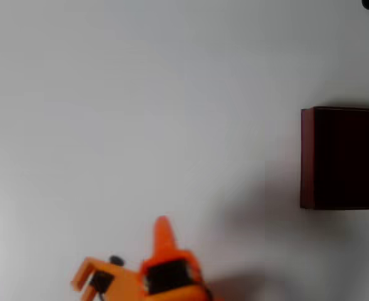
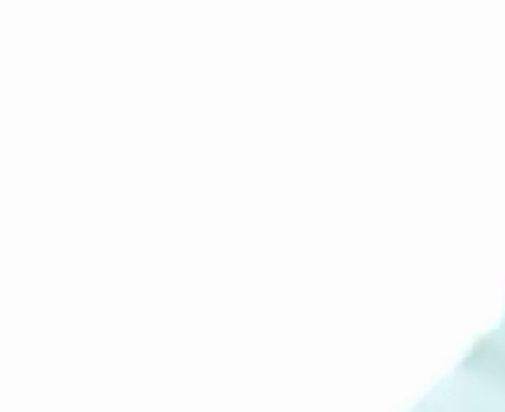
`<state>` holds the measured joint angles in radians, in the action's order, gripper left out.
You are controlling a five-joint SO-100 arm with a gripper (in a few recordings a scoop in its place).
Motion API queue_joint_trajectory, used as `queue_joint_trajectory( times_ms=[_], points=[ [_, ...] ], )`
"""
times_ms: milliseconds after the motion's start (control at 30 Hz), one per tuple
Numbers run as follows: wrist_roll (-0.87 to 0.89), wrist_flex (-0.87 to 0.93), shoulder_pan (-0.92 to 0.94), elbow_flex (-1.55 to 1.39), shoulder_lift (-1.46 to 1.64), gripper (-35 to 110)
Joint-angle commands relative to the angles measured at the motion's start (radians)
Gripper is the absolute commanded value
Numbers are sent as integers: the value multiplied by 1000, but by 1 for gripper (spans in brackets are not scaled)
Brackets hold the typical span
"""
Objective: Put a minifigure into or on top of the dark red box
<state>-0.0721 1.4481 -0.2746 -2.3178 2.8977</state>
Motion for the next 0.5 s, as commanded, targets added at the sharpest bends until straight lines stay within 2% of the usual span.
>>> queue_joint_trajectory(
  times_ms=[0,167,267,367,467],
  points=[
    [-11,-38,-187,-87,77,0],
    [-14,-58,-351,-247,169,0],
    [-43,-72,-376,-376,261,0],
    [-28,-20,-388,-517,492,0],
    [-2,-40,-408,-571,511,0]
  ],
)
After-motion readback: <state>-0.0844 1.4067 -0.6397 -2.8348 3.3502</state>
